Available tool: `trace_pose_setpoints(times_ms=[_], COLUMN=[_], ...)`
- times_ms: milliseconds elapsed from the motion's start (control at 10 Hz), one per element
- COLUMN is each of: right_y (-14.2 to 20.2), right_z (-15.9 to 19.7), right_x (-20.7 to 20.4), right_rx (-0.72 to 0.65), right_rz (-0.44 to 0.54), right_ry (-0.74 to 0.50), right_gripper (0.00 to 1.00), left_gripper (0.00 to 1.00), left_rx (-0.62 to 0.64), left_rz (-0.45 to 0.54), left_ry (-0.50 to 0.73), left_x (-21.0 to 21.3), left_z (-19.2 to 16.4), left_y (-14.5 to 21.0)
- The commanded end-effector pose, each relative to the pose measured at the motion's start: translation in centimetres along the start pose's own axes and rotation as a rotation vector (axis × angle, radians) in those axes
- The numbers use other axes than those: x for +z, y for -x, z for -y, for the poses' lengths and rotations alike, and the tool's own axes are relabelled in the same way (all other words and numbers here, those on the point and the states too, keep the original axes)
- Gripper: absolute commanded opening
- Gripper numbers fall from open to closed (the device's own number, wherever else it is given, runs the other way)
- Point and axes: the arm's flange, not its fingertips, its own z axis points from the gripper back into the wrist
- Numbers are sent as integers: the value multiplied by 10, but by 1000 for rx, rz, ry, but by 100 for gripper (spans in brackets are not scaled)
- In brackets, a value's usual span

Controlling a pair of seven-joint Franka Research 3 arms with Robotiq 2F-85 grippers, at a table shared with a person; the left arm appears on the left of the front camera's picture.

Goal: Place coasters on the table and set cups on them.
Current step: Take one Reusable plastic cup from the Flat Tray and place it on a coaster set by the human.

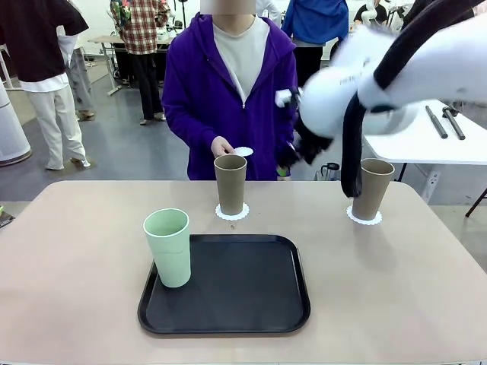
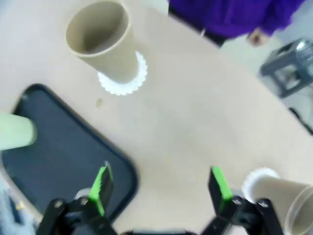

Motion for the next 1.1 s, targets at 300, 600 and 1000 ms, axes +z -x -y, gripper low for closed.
trace_pose_setpoints(times_ms=[300,600,1000], right_y=[-66,-58,-58], right_z=[-82,-88,-88], right_x=[74,83,83], right_rx=[-66,-50,-50], right_rz=[-173,-157,-157], right_ry=[100,76,76], right_gripper=[100,100,100], left_gripper=[100,100,100], left_rx=[-7,-7,-7], left_rz=[8,8,8], left_ry=[11,11,11], left_x=[0,0,0], left_z=[2,2,2], left_y=[0,0,0])
